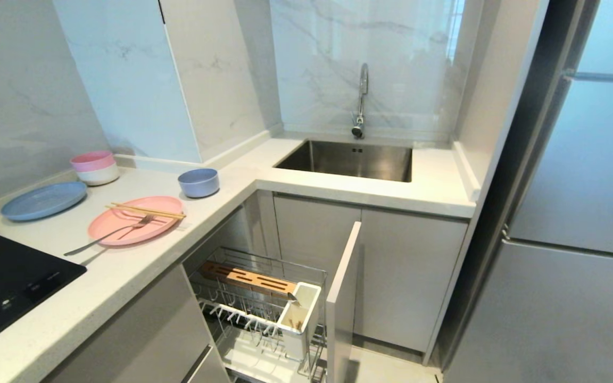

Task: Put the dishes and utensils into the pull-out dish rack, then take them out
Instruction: Pick up the bowl and place it in the cupboard

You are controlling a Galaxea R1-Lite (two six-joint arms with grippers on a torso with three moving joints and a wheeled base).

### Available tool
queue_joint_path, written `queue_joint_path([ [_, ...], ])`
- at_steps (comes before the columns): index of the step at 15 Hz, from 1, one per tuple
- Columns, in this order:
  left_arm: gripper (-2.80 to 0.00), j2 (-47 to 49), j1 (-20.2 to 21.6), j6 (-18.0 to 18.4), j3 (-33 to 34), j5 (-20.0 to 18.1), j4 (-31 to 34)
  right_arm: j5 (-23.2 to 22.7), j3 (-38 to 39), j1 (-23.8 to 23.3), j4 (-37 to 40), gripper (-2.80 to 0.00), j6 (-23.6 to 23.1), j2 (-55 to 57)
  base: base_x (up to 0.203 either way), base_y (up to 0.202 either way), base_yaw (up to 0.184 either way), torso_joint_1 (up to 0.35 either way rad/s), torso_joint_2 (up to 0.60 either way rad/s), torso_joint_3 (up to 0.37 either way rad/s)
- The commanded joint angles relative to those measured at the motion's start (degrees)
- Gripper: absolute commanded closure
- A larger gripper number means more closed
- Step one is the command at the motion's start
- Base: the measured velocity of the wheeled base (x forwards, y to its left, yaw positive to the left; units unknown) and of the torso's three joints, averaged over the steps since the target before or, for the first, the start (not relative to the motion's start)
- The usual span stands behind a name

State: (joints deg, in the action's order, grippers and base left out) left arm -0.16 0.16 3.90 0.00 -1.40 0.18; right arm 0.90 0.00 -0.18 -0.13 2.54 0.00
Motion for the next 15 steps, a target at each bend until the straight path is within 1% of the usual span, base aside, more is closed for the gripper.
queue_joint_path([
  [1, 0.0, 0.1, 0.0, 0.1, 0.0, 0.0, 0.0, 0.0, 0.0, 0.0, 0.0, 0.0, 0.0, 0.0, 0.0, 0.0, 0.0, 0.001, 0.0, -0.203],
  [15, 0.0, 0.1, 0.0, 0.3, 0.0, 0.0, 0.0, 0.0, 0.0, 0.0, 0.0, 0.0, 0.0, 0.0, 0.0, 0.0, 0.0, 0.004, 0.0, -0.197],
])
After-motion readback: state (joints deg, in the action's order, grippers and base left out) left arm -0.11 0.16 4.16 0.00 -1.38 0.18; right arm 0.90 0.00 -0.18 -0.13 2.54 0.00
